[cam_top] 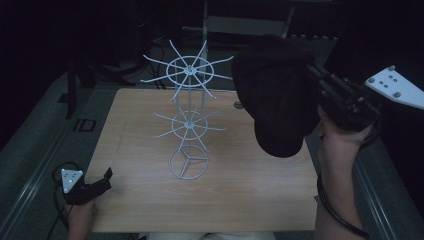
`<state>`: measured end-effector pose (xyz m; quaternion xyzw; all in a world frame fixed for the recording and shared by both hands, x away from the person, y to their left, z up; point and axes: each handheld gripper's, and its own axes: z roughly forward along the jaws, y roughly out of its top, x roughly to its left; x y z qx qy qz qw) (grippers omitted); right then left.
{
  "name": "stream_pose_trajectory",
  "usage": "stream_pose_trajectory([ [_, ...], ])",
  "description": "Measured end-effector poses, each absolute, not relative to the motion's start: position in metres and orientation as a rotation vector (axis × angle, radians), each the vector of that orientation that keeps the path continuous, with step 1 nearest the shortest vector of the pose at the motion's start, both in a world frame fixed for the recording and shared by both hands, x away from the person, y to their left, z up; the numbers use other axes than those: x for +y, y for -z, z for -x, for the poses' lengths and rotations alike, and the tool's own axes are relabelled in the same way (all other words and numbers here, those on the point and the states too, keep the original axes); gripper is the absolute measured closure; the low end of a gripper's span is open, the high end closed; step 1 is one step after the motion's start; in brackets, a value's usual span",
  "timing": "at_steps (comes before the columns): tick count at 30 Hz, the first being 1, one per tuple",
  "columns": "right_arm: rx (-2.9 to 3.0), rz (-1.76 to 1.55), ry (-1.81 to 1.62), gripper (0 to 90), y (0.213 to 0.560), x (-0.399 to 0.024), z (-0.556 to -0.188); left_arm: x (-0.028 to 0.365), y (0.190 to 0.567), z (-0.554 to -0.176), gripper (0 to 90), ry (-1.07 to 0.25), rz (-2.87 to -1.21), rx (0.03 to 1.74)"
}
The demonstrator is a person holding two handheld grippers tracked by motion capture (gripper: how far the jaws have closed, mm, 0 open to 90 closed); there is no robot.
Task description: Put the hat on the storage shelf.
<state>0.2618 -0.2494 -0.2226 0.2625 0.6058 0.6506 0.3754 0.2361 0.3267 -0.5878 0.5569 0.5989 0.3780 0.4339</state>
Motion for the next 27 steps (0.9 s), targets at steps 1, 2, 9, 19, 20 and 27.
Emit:
stream_pose_trajectory([
  [1,1.556,-0.654,-1.674,83.0,0.22,-0.246,-0.26,0.327,0.588,-0.236,1.4,-0.942,-1.386,1.491],
  [2,1.565,-0.635,-1.683,83.0,0.217,-0.242,-0.258,0.327,0.588,-0.236,1.5,-0.941,-1.387,1.492],
  [9,1.641,-0.546,-1.731,82.9,0.214,-0.217,-0.25,0.327,0.588,-0.236,1.5,-0.942,-1.387,1.489],
  [19,1.781,-0.522,-1.734,82.8,0.25,-0.2,-0.257,0.327,0.588,-0.236,1.5,-0.941,-1.387,1.489],
  [20,1.789,-0.523,-1.736,82.7,0.253,-0.199,-0.257,0.327,0.588,-0.236,1.5,-0.942,-1.386,1.491],
  [27,1.844,-0.546,-1.746,82.5,0.28,-0.198,-0.264,0.327,0.588,-0.236,1.4,-0.94,-1.385,1.491],
])
